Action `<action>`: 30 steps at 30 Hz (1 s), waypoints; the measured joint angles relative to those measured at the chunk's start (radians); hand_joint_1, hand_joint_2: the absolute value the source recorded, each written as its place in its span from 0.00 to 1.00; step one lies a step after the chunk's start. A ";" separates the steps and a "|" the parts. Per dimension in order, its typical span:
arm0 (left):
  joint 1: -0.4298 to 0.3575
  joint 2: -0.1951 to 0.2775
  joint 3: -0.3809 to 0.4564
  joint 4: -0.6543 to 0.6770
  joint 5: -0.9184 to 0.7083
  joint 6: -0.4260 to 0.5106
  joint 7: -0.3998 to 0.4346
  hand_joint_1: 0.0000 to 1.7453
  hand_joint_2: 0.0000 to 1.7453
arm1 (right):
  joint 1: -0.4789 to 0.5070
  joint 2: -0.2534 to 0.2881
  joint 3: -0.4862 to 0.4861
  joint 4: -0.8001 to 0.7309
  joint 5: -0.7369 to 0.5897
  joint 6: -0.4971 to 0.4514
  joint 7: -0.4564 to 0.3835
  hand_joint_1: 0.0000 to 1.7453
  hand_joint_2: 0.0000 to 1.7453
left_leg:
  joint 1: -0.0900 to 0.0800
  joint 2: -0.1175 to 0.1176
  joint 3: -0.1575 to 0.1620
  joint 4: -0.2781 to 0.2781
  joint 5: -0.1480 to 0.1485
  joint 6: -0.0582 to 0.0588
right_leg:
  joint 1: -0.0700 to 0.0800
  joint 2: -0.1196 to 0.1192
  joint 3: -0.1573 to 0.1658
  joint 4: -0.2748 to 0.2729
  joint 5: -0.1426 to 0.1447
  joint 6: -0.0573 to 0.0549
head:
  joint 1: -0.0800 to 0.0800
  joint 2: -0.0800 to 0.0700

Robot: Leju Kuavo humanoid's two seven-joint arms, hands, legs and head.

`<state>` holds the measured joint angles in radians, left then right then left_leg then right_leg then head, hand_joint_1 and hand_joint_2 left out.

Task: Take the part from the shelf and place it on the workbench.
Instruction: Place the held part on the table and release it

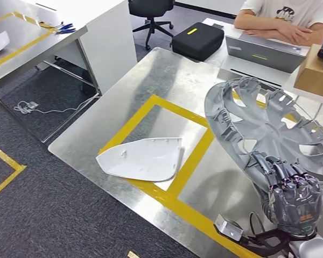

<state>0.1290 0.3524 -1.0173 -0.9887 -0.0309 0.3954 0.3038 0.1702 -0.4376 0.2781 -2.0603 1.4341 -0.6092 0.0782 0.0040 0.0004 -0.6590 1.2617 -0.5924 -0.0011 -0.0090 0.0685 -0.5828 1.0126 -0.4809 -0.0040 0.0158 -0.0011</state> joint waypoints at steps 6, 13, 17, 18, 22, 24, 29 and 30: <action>-0.001 0.006 -0.002 0.000 0.002 0.001 0.003 0.00 1.00 | -0.003 0.002 0.002 0.001 -0.001 0.004 0.000 1.00 1.00 | -0.010 -0.086 0.102 -0.250 0.106 0.039 | -0.008 0.079 -0.013 -0.002 0.009 0.019 | -0.002 0.000; -0.006 0.000 -0.008 0.000 0.009 0.003 0.006 0.00 1.00 | -0.007 0.005 0.007 0.003 -0.004 0.009 -0.002 1.00 1.00 | -0.003 0.020 0.114 -0.285 0.121 0.039 | -0.007 -0.062 -0.149 0.252 -0.115 0.050 | 0.014 0.000; -0.007 -0.001 -0.015 0.000 0.009 0.003 0.006 0.00 1.00 | -0.007 0.005 0.008 0.007 -0.006 0.012 0.000 1.00 1.00 | -0.003 0.071 0.121 -0.280 0.109 0.026 | -0.010 -0.099 -0.050 0.082 -0.023 0.059 | 0.014 0.000; -0.008 -0.001 -0.016 0.000 0.009 0.003 0.007 0.00 1.00 | -0.007 0.005 0.009 0.007 -0.006 0.012 0.000 1.00 1.00 | -0.004 0.078 0.122 -0.276 0.104 0.020 | -0.009 -0.109 -0.016 0.025 -0.007 0.055 | 0.014 0.000; -0.016 0.002 -0.021 0.000 0.013 0.006 0.011 0.00 1.00 | -0.008 0.005 0.013 0.007 -0.019 0.027 -0.002 1.00 1.00 | -0.008 0.094 0.128 -0.270 0.098 0.000 | -0.004 -0.101 0.008 -0.013 -0.003 0.027 | 0.013 0.000; -0.016 0.002 -0.023 -0.001 0.016 0.009 0.013 0.00 1.00 | -0.008 0.005 0.014 0.007 -0.023 0.032 -0.002 1.00 1.00 | -0.004 0.063 0.117 -0.235 0.069 -0.010 | -0.007 -0.094 0.010 -0.016 -0.001 0.014 | 0.011 0.000; -0.009 0.004 -0.026 -0.001 0.018 0.012 0.017 0.00 1.00 | -0.008 0.006 0.020 0.008 -0.022 0.032 -0.003 1.00 1.00 | 0.000 0.008 -0.008 0.037 -0.045 -0.018 | -0.005 -0.075 0.011 -0.017 -0.001 0.002 | 0.007 0.000; -0.008 0.004 -0.027 -0.001 0.018 0.012 0.017 0.00 1.00 | -0.008 0.006 0.021 0.008 -0.021 0.032 -0.003 1.00 1.00 | -0.001 0.007 -0.002 0.018 -0.022 -0.014 | -0.003 -0.070 0.012 -0.017 -0.001 0.002 | 0.007 0.000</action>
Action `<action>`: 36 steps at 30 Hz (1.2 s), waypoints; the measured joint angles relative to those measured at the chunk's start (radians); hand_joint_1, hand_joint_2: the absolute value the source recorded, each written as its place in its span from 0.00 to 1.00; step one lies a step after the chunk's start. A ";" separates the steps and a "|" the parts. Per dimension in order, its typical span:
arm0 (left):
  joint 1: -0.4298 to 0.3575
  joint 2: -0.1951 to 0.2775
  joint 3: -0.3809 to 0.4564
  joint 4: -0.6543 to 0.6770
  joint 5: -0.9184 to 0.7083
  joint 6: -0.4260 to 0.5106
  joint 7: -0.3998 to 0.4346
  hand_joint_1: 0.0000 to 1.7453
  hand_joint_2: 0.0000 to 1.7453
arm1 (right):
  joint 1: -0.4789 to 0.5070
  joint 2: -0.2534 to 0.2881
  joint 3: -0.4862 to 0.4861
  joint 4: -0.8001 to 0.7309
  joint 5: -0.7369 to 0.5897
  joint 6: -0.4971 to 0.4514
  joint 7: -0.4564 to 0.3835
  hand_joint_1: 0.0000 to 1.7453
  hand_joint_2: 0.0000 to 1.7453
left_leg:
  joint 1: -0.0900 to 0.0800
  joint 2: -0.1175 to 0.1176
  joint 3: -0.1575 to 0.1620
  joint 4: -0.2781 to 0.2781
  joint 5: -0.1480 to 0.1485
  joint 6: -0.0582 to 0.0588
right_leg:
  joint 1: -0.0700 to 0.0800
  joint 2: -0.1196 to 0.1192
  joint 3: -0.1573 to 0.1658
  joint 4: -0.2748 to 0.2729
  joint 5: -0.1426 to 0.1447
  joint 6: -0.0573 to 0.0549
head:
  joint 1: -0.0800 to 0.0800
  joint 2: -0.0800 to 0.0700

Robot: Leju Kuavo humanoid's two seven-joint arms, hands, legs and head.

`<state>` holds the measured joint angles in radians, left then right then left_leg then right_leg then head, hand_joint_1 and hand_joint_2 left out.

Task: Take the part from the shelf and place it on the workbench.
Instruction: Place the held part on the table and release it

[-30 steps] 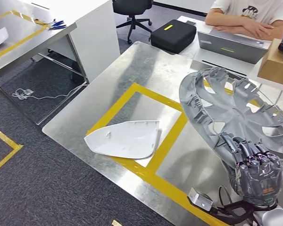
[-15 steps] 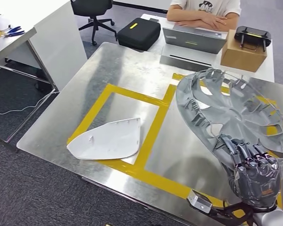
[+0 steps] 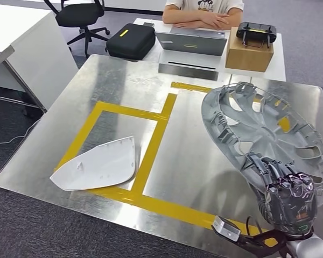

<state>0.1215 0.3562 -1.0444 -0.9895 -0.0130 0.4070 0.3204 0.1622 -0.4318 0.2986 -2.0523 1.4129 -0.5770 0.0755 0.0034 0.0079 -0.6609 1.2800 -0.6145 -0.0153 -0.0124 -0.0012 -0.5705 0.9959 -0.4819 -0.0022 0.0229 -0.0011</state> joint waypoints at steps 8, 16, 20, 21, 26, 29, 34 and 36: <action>0.000 0.006 -0.004 0.000 0.012 0.006 0.000 0.00 1.00 | 0.001 0.000 0.002 0.000 0.007 -0.001 0.000 1.00 1.00 | -0.006 -0.015 0.115 -0.284 0.127 0.012 | 0.008 0.018 -0.008 0.009 -0.004 0.003 | 0.002 0.000; -0.001 0.006 -0.015 0.000 0.016 0.010 0.000 0.00 1.00 | 0.001 0.000 0.004 0.000 0.008 -0.001 0.000 1.00 1.00 | -0.014 -0.015 0.113 -0.282 0.128 0.024 | 0.001 0.018 -0.006 0.000 0.004 0.015 | 0.002 0.000; -0.002 0.007 -0.018 0.000 0.018 0.010 0.000 0.00 1.00 | 0.001 0.000 0.004 0.000 0.008 0.000 0.001 1.00 1.00 | -0.015 -0.015 0.113 -0.281 0.127 0.027 | 0.000 0.018 -0.006 0.000 0.004 0.018 | 0.002 0.000; -0.002 0.007 -0.018 0.000 0.020 0.011 0.000 0.00 1.00 | 0.001 0.000 0.004 0.000 0.007 0.001 0.001 1.00 1.00 | -0.015 -0.015 0.113 -0.281 0.127 0.027 | 0.000 0.018 -0.006 0.000 0.004 0.019 | 0.002 0.000; -0.003 0.007 -0.021 0.000 0.029 0.016 0.000 0.00 1.00 | 0.001 0.000 0.004 0.001 0.000 0.010 0.002 1.00 1.00 | -0.014 -0.015 0.114 -0.281 0.127 0.027 | 0.000 0.018 -0.006 0.000 0.004 0.019 | 0.002 0.000; -0.003 0.007 -0.021 0.000 0.033 0.018 0.000 0.00 1.00 | 0.001 0.000 0.004 0.001 -0.002 0.012 0.002 1.00 1.00 | -0.013 -0.015 0.114 -0.281 0.127 0.027 | 0.001 0.018 -0.006 0.000 0.004 0.019 | 0.002 0.000; -0.003 0.007 -0.021 0.000 0.035 0.019 0.000 0.00 1.00 | 0.000 0.000 0.004 0.001 -0.006 0.017 0.003 1.00 1.00 | -0.012 -0.015 0.114 -0.282 0.127 0.027 | 0.001 0.018 -0.006 0.001 0.004 0.018 | 0.002 0.000; -0.003 0.007 -0.021 0.000 0.037 0.020 0.000 0.00 1.00 | 0.000 0.000 0.005 0.001 -0.013 0.021 0.003 1.00 1.00 | -0.012 -0.015 0.114 -0.282 0.128 0.027 | 0.001 0.018 -0.006 0.001 0.004 0.018 | 0.002 0.000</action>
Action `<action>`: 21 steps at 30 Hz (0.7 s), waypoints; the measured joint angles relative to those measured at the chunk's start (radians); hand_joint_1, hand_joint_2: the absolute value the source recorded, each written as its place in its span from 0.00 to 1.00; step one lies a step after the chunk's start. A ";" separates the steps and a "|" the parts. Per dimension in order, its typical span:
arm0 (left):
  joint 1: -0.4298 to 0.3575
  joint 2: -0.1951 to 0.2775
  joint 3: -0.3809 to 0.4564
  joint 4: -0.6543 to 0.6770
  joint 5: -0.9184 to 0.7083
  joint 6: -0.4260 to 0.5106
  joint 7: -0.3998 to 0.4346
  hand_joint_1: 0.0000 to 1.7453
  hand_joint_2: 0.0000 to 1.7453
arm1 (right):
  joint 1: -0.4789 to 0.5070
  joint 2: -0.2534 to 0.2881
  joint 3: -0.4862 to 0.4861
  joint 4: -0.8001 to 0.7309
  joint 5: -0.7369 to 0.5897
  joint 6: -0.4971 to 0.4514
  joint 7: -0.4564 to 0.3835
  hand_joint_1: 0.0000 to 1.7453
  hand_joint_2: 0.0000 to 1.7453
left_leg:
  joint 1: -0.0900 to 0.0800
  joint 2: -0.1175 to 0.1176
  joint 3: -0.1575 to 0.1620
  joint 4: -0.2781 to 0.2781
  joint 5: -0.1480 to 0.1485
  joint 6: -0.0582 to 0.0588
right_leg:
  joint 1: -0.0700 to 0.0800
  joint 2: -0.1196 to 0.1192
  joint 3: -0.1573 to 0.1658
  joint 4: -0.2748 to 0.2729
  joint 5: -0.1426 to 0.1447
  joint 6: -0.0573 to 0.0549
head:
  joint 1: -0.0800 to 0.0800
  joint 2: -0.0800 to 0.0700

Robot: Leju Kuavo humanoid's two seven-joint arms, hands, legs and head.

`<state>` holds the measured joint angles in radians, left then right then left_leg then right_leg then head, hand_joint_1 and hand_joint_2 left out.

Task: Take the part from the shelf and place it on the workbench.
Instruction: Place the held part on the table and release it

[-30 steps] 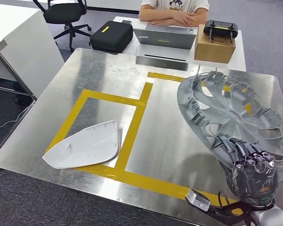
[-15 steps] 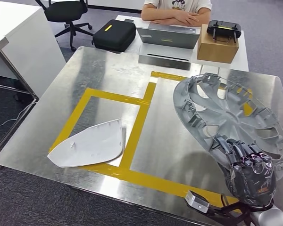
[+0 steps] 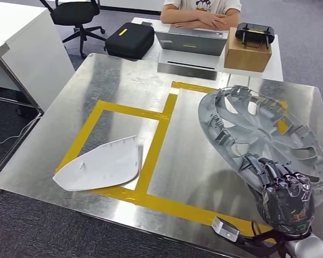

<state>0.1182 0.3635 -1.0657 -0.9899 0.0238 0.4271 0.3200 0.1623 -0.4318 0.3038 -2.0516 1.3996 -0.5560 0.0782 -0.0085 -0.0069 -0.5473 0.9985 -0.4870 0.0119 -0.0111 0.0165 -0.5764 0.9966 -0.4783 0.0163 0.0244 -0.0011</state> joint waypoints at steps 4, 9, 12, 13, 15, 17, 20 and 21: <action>0.000 0.001 -0.003 0.000 0.003 0.001 -0.001 0.00 1.00 | -0.001 0.000 0.001 0.000 -0.019 0.008 0.000 1.00 1.00 | -0.002 0.000 -0.002 0.004 -0.002 0.007 | -0.003 0.000 0.000 -0.003 0.003 0.005 | 0.000 0.000; -0.003 0.004 -0.010 -0.002 0.004 0.007 0.000 0.00 1.00 | -0.002 0.000 0.001 -0.002 -0.034 0.012 -0.006 1.00 1.00 | 0.006 0.009 0.011 -0.030 0.020 0.031 | 0.000 -0.003 -0.026 0.042 -0.029 0.019 | 0.003 0.000; -0.004 0.004 -0.019 -0.003 0.005 0.010 0.000 0.00 1.00 | -0.003 0.002 0.001 -0.002 -0.038 0.015 -0.012 1.00 1.00 | 0.012 0.018 0.013 -0.039 0.025 0.032 | -0.007 -0.007 -0.117 0.231 -0.116 0.028 | 0.009 0.000; -0.004 0.003 -0.022 -0.003 0.005 0.010 0.000 0.00 1.00 | -0.003 0.002 0.001 -0.001 -0.039 0.017 -0.013 1.00 1.00 | 0.013 0.021 0.013 -0.038 0.024 0.029 | -0.010 -0.008 -0.135 0.269 -0.124 0.033 | 0.010 0.000; -0.005 0.002 -0.024 -0.003 0.006 0.010 0.001 0.00 1.00 | -0.001 0.002 0.001 0.000 -0.040 0.020 -0.013 1.00 1.00 | 0.019 0.024 0.014 -0.033 0.019 0.020 | -0.017 -0.014 -0.110 0.222 -0.082 0.042 | 0.010 0.000; -0.006 0.004 -0.024 -0.003 0.006 0.010 0.001 0.00 1.00 | -0.002 0.003 0.001 0.000 -0.041 0.022 -0.014 1.00 1.00 | 0.023 0.024 0.012 -0.017 0.008 0.003 | -0.023 -0.025 -0.036 0.082 -0.028 0.053 | 0.011 0.000; -0.007 0.012 -0.026 -0.004 0.006 0.012 0.003 0.00 1.00 | -0.004 0.005 0.002 0.002 -0.039 0.022 -0.015 1.00 1.00 | 0.018 0.023 0.007 0.002 -0.005 -0.013 | -0.026 -0.024 0.009 0.011 -0.020 0.040 | 0.013 0.000; -0.007 0.013 -0.027 -0.005 0.006 0.012 0.004 0.00 1.00 | -0.003 0.005 0.002 0.002 -0.038 0.023 -0.015 1.00 1.00 | 0.016 0.023 0.007 0.003 -0.005 -0.009 | -0.028 -0.022 0.009 0.011 -0.018 0.034 | 0.011 0.000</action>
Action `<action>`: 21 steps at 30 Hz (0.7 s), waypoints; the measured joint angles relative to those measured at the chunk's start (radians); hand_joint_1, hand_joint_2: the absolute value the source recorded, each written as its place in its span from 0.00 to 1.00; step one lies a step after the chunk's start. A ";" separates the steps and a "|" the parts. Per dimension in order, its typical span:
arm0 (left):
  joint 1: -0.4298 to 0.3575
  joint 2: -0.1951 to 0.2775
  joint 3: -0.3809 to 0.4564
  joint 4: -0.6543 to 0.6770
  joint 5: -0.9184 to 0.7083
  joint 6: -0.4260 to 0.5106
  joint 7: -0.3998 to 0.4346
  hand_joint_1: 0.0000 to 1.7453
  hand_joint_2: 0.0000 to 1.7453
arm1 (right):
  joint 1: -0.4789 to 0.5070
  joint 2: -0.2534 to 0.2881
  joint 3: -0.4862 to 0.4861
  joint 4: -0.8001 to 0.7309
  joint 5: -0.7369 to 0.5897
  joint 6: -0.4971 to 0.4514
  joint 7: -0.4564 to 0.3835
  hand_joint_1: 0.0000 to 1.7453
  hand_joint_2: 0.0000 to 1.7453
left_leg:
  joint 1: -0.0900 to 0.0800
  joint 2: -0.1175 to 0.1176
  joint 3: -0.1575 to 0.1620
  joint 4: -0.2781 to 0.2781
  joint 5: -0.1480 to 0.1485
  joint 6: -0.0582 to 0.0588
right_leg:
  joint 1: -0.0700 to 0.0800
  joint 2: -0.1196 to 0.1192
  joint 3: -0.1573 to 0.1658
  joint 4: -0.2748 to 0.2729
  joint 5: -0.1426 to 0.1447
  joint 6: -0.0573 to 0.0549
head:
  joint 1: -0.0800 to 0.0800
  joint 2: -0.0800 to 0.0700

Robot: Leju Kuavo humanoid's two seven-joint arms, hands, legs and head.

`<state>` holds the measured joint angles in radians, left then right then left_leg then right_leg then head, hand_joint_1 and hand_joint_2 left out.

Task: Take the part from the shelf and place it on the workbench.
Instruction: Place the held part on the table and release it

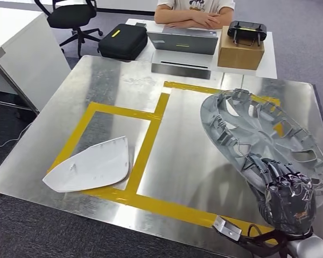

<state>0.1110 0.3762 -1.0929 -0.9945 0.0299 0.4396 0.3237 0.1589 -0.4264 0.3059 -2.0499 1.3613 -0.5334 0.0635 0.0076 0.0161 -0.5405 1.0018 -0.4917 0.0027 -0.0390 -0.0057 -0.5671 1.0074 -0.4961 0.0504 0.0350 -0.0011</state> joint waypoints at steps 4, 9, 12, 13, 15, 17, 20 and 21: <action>-0.001 0.003 -0.004 0.000 0.000 0.000 0.000 0.00 1.00 | -0.001 0.001 0.000 0.000 0.001 0.000 0.001 1.00 1.00 | -0.001 0.000 0.002 -0.006 0.007 0.032 | 0.003 0.002 -0.002 0.001 -0.001 -0.006 | -0.005 0.000; -0.002 0.002 -0.006 0.000 0.000 0.001 0.001 0.00 1.00 | -0.003 0.001 0.000 0.000 0.007 0.000 0.000 1.00 1.00 | 0.003 0.000 0.003 -0.010 0.009 0.038 | 0.012 0.001 -0.002 0.002 -0.004 -0.018 | -0.005 0.000; -0.003 0.001 -0.010 0.000 0.000 0.003 0.011 0.00 1.00 | -0.006 0.001 0.000 0.000 0.018 0.004 0.005 1.00 1.00 | 0.006 0.000 0.003 -0.013 0.009 -0.003 | 0.014 0.001 -0.004 0.005 -0.005 -0.020 | -0.005 0.000; -0.004 0.001 -0.011 0.000 0.001 0.004 0.015 0.00 1.00 | -0.007 0.001 0.000 0.000 0.021 0.007 0.008 1.00 1.00 | 0.008 0.000 0.003 -0.014 0.008 -0.018 | 0.014 0.001 -0.005 0.006 -0.005 -0.021 | -0.005 0.000; -0.004 0.001 -0.013 0.000 0.002 0.005 0.021 0.00 1.00 | -0.010 0.001 0.000 0.000 0.025 0.013 0.013 1.00 1.00 | 0.009 0.000 0.002 -0.014 0.008 -0.031 | 0.014 0.001 -0.005 0.007 -0.006 -0.021 | -0.005 0.000; -0.005 0.000 -0.014 0.000 0.002 0.006 0.024 0.00 1.00 | -0.012 0.001 0.000 0.001 0.029 0.019 0.016 1.00 1.00 | 0.007 0.000 0.001 -0.013 0.007 -0.030 | 0.013 0.001 -0.005 0.006 -0.006 -0.021 | -0.004 0.000; -0.005 0.000 -0.017 0.000 0.002 0.009 0.030 0.00 1.00 | -0.015 0.001 0.001 0.001 0.034 0.027 0.020 1.00 1.00 | 0.004 0.000 0.000 -0.010 0.006 -0.029 | 0.010 0.001 -0.004 0.006 -0.005 -0.019 | -0.004 0.000; -0.005 0.001 -0.018 0.000 0.002 0.010 0.033 0.00 1.00 | -0.015 0.001 0.002 0.001 0.033 0.030 0.022 1.00 1.00 | 0.003 0.000 0.000 -0.010 0.006 -0.028 | 0.009 0.001 -0.004 0.006 -0.004 -0.019 | -0.004 0.000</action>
<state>0.1056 0.3768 -1.1112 -0.9948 0.0319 0.4497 0.3570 0.1435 -0.4253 0.3075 -2.0493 1.3946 -0.5031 0.0857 0.0108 0.0159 -0.5406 0.9921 -0.4860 -0.0252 -0.0299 -0.0044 -0.5715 1.0132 -0.5003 0.0317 0.0306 -0.0011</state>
